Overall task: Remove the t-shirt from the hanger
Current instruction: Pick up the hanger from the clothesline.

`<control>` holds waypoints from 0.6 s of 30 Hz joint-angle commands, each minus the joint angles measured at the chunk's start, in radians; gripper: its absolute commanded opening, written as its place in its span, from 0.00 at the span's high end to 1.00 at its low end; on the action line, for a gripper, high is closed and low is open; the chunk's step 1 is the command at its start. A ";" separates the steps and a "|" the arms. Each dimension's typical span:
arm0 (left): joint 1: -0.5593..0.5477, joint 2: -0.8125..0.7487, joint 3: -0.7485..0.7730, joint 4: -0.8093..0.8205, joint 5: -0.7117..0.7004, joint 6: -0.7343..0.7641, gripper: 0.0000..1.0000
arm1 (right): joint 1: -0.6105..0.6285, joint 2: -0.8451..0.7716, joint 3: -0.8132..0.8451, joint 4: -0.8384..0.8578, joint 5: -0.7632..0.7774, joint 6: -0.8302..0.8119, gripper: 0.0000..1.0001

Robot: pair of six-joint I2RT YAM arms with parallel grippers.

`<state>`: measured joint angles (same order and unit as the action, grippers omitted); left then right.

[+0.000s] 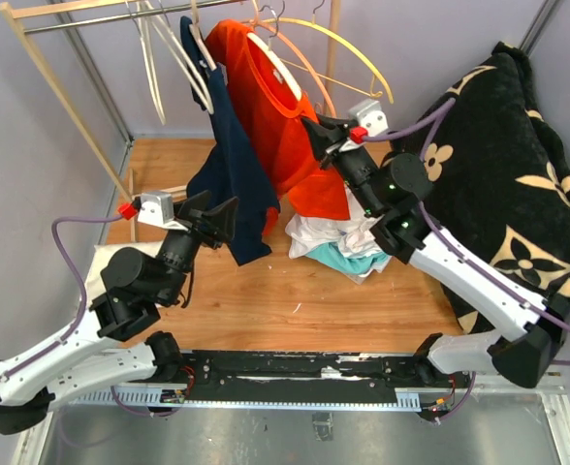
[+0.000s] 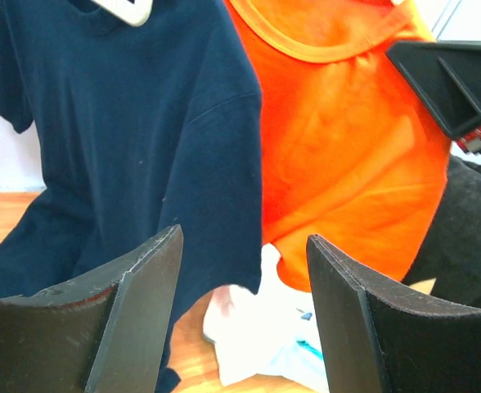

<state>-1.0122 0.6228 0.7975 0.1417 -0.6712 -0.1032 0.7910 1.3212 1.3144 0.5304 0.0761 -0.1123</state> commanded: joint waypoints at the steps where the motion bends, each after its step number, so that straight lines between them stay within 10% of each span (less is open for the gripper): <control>1: -0.007 0.038 0.043 0.081 0.022 0.018 0.33 | 0.024 -0.152 -0.036 0.089 -0.013 -0.020 0.99; 18: -0.008 0.304 0.305 0.205 0.133 0.109 0.32 | 0.041 -0.535 -0.203 -0.162 0.044 -0.045 0.99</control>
<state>-1.0122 0.8669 1.0245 0.2634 -0.5877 -0.0414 0.8185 0.8330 1.1652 0.3599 0.0841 -0.1513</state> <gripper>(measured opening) 0.683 0.180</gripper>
